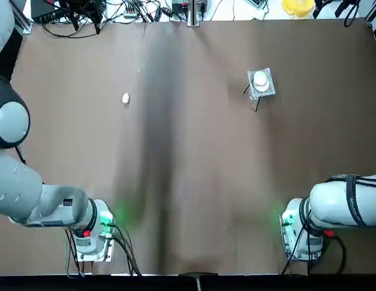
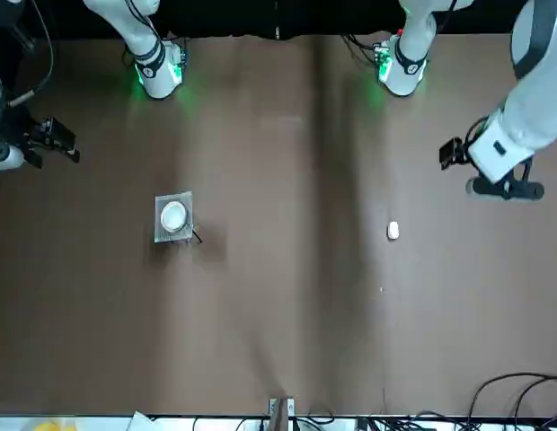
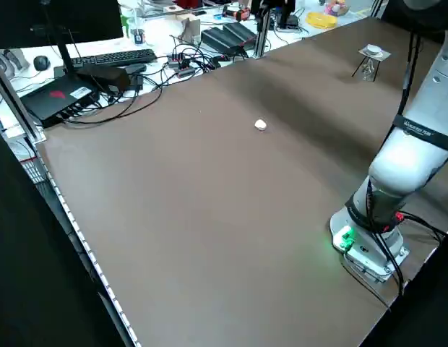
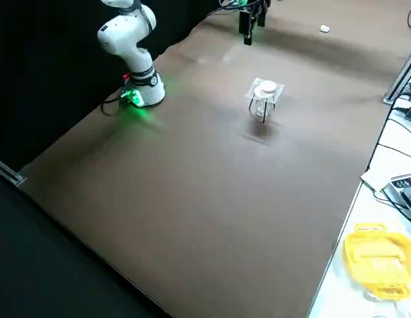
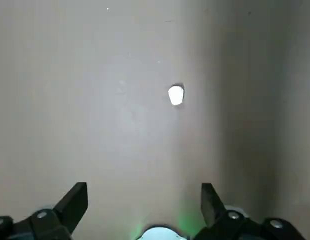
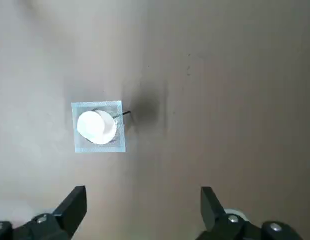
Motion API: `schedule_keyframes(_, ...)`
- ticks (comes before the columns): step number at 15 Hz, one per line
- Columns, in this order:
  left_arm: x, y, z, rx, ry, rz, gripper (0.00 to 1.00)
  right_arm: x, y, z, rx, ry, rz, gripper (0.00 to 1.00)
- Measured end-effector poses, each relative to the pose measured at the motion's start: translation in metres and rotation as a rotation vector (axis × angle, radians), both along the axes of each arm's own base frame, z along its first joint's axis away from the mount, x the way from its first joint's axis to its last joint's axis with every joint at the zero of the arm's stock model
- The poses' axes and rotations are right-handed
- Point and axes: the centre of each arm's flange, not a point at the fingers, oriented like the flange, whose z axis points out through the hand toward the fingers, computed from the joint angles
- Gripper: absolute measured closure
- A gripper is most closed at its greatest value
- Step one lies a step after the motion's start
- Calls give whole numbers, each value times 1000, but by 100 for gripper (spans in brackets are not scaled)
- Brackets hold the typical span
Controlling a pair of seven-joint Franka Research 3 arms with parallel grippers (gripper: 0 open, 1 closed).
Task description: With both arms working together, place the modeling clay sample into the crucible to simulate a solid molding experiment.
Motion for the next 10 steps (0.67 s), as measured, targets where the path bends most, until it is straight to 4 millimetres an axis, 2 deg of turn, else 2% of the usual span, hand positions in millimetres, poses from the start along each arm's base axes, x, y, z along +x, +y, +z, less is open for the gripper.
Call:
schedule_keyframes(2,13,1,-57,-7,23,-5,0,0,0,1,2,-3,0,0)
schedule_keyframes(4,22,-3,-132,-20,43,-16,0,0,0,1,6,-4,-1,0)
schedule_keyframes(6,23,-6,-205,-33,68,-19,0,0,1,1,9,-4,0,0)
schedule_keyframes(8,21,-8,-255,-49,55,-13,0,0,3,1,10,-4,2,0)
schedule_keyframes(10,19,-11,-283,-60,29,1,0,0,3,2,10,-7,2,0)
